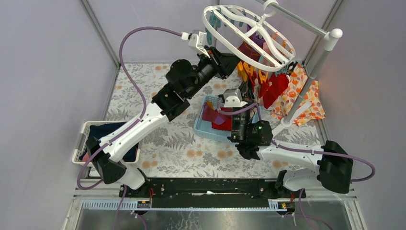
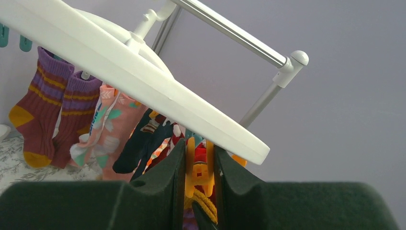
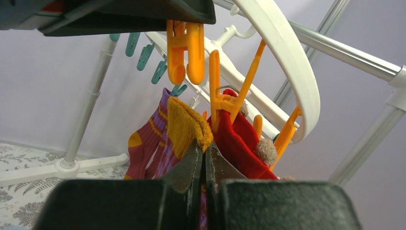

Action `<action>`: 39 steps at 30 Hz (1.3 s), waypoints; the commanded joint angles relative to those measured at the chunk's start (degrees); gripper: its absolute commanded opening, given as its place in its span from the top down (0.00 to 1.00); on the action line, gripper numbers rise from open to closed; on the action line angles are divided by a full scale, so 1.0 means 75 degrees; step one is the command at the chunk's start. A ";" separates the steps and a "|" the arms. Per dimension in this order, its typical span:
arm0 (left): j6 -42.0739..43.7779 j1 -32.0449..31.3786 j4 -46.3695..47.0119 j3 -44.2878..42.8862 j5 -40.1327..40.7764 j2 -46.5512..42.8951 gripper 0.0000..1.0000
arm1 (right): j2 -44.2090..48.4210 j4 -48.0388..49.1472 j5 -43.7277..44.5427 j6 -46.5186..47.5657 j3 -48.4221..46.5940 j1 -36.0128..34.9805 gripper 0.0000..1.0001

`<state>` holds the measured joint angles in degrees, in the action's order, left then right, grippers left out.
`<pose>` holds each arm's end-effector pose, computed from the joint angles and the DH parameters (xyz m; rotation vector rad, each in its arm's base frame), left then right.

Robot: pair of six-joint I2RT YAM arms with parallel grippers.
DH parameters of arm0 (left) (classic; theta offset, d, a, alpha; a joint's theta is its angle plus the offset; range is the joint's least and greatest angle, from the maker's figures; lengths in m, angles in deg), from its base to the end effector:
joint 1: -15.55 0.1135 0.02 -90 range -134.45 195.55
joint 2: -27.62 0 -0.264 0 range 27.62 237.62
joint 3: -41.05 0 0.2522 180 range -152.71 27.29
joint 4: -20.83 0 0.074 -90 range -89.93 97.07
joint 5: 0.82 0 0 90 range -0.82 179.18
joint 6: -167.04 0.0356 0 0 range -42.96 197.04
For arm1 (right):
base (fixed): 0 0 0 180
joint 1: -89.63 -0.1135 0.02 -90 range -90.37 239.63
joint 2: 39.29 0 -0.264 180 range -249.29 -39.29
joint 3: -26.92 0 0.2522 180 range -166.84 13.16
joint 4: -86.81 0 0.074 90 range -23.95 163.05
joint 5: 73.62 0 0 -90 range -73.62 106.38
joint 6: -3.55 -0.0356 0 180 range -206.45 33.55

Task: Clip the socks to the hanger
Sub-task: Clamp the sock onto the hanger.

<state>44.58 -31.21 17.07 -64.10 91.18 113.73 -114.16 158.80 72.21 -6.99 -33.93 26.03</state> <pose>0.2381 -0.2514 0.4880 0.1421 1.3888 -1.1468 0.1356 0.2069 0.3869 -0.1886 1.0720 -0.5213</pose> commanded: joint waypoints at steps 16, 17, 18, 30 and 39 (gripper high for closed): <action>-0.0892 -0.0007 -0.0138 -0.0017 0.0533 -0.0036 0.94 | -0.0183 0.1558 -0.0674 -0.0636 -0.0669 0.0440 1.00; -0.0894 -0.0006 -0.0144 -0.0031 0.0535 -0.0032 0.95 | -0.0203 0.1557 -0.0699 -0.0612 -0.0716 0.0440 1.00; -0.0897 -0.0027 -0.0168 -0.0036 0.0547 -0.0032 0.95 | -0.0226 0.1551 -0.0726 -0.0602 -0.0768 0.0441 1.00; -0.1001 -0.0116 -0.0191 -0.0093 0.0611 0.0025 0.95 | -0.0545 0.1556 -0.0822 -0.0462 -0.1014 0.0446 1.00; -0.0964 -0.0163 -0.0289 -0.0092 0.0788 0.0052 0.95 | -0.0521 0.1557 -0.0870 -0.0411 -0.1064 0.0442 1.00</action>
<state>37.89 -32.11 16.67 -64.08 94.48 113.73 -118.79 158.84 67.64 -10.27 -39.40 28.94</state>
